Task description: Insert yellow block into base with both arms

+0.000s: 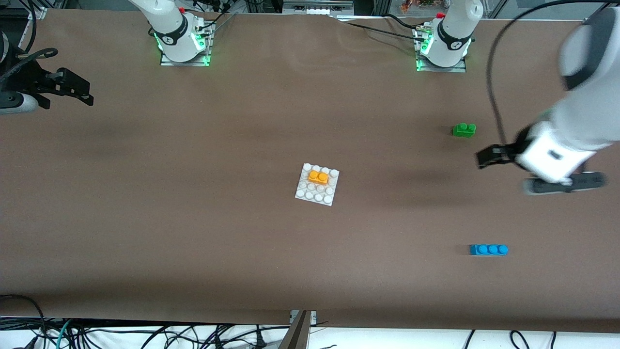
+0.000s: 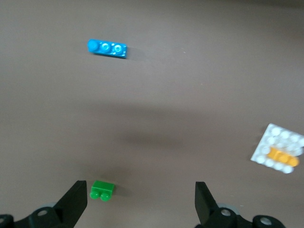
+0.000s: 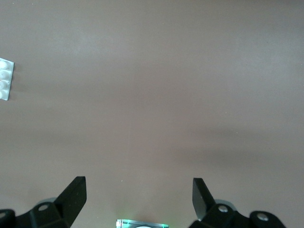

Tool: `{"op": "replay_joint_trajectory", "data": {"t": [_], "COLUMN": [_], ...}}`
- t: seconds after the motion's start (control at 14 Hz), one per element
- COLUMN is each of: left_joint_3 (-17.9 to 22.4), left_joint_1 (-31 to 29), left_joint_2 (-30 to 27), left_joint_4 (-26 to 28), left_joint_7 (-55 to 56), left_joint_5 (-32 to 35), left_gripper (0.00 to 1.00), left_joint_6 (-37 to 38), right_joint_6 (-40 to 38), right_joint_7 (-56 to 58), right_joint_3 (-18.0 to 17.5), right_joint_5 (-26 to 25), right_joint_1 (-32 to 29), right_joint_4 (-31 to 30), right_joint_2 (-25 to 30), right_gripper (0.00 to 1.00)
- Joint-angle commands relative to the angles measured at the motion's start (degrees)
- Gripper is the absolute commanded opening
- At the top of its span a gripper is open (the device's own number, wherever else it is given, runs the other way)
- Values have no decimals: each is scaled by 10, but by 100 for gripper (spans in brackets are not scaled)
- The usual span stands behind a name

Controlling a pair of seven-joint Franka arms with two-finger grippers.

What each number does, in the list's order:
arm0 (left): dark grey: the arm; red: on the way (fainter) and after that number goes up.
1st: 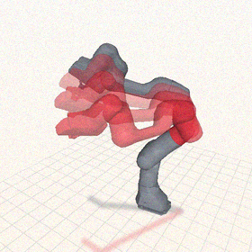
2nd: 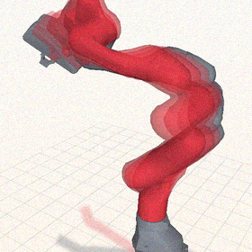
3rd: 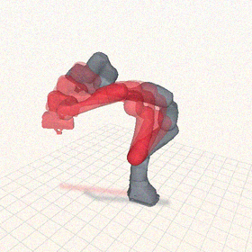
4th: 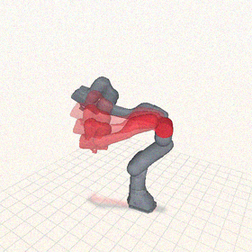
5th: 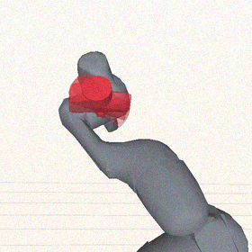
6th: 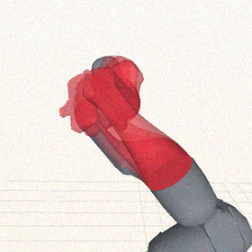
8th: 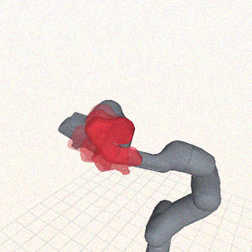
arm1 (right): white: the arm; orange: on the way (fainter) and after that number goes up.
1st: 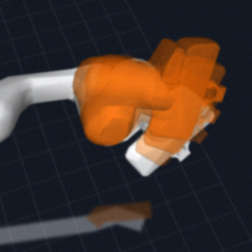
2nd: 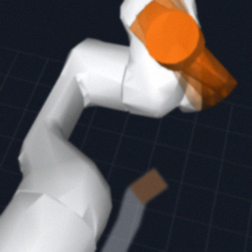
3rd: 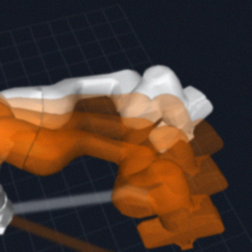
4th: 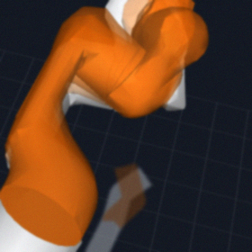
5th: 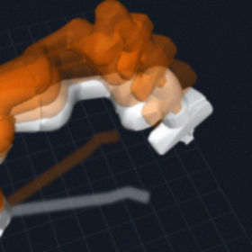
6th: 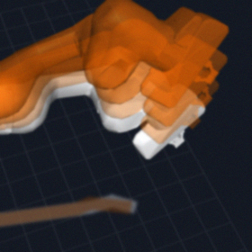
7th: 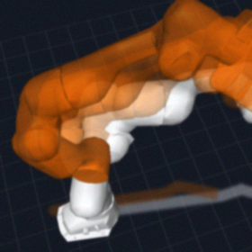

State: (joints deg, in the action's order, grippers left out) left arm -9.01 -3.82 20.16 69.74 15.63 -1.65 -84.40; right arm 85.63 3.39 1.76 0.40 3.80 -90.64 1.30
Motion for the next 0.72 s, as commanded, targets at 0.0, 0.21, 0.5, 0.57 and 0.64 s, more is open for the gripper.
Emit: {"op": "replay_joint_trajectory", "data": {"t": [0.0,0.21,0.5,0.57,0.64], "left_joint_3": [-6,11,112,94,41], "left_joint_1": [-44,-31,55,40,1], "left_joint_2": [-49,-156,-204,-206,-212], "left_joint_4": [62,211,308,307,308], "left_joint_7": [-48,-127,-157,-155,-154], "left_joint_5": [-24,31,20,20,25], "left_gripper": [100,100,100,100,100], "left_joint_6": [-3,-86,-164,-161,-160], "right_joint_6": [-8,-8,-7,-7,-7], "right_joint_7": [-1,-1,-1,-1,-1], "right_joint_3": [-1,-2,-3,-3,-3], "right_joint_5": [10,10,10,10,10], "right_joint_1": [-2,-1,-1,-1,-1], "right_joint_4": [11,11,11,11,11], "right_joint_2": [-1,-1,-1,-1,-1], "right_gripper": [99,99,99,99,99]}}
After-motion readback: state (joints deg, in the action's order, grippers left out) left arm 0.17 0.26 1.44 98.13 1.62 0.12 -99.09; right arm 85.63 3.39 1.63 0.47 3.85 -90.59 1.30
